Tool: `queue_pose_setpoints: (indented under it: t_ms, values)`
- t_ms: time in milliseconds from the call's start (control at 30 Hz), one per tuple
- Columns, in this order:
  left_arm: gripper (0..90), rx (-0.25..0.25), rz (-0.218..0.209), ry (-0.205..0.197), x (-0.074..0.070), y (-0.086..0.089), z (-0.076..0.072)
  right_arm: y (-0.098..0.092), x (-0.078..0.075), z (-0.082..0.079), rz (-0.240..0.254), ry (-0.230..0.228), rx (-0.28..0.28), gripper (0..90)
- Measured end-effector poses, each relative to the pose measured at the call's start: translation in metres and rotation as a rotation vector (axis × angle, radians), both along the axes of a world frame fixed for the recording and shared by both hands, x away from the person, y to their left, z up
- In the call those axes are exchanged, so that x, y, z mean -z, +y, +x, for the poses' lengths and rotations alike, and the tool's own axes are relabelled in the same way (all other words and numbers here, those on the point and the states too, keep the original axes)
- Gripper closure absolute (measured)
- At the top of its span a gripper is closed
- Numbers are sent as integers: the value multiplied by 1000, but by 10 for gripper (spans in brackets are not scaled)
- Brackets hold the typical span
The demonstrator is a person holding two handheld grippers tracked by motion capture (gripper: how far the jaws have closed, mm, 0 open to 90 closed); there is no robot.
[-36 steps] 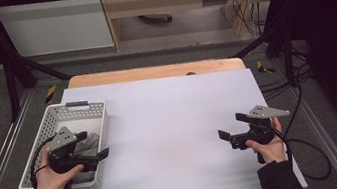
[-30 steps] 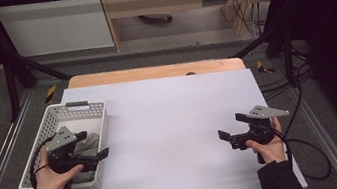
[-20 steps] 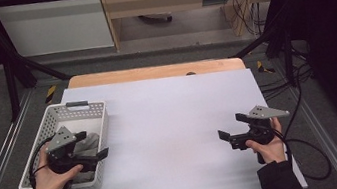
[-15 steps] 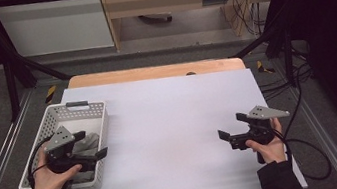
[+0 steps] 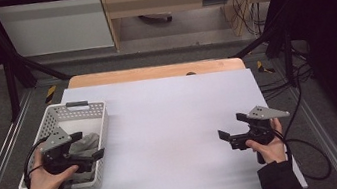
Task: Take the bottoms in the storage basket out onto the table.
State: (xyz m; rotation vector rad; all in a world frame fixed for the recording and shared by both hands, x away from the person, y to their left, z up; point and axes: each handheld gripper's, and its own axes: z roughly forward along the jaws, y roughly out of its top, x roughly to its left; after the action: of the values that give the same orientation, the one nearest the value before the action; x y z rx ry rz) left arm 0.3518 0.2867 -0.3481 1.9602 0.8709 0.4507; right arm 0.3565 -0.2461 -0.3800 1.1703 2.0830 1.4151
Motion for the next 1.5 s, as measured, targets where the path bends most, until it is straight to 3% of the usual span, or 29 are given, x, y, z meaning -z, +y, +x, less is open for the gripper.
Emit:
queue_pose_setpoints:
  t_ms: [867,1500]
  values:
    - [13,-89,80,56,1,29,-2,-1,0,0,-2,4,3,38]
    - [14,-180,134,108,14,48,7,0,2,1,-7,12,5,38]
